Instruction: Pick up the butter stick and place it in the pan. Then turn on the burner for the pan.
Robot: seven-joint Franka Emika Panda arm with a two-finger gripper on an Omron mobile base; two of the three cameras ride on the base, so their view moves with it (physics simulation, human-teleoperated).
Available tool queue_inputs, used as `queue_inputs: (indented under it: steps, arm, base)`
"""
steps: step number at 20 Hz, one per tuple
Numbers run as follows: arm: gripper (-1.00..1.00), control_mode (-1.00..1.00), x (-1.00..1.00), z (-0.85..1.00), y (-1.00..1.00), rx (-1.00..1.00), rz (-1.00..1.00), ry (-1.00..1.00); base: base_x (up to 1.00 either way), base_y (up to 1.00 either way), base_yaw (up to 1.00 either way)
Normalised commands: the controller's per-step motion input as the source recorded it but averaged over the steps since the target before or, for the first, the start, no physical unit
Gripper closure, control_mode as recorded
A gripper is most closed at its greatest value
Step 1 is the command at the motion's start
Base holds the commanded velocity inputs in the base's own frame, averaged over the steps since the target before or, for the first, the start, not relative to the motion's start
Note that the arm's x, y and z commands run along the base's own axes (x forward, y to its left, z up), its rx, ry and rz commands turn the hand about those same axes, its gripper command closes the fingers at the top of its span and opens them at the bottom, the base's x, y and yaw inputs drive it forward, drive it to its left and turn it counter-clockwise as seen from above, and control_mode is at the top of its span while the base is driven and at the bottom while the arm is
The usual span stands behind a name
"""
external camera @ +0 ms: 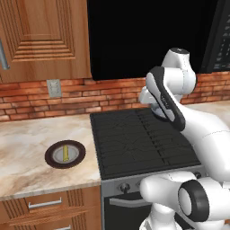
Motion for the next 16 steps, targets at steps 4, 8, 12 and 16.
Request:
queue_inputs:
  steps: [4,8,12,16]
  arm:
    - [-1.00,-1.00,-0.20,-0.04,0.04,0.00,0.00,0.04]
    - [-1.00,-1.00,-0.60,-0.13,0.22,0.00,0.00,0.01]
    - [-1.00,-1.00,-0.54,-0.13,0.42,0.00,-0.04,0.02]
    - [-1.00,-1.00,-0.21,-0.04,0.67,0.00,-0.07,0.07]
  base:
    - [0.00,0.00,0.00]
    - [0.00,0.00,0.00]
    - [0.00,0.00,0.00]
    - [0.00,0.00,0.00]
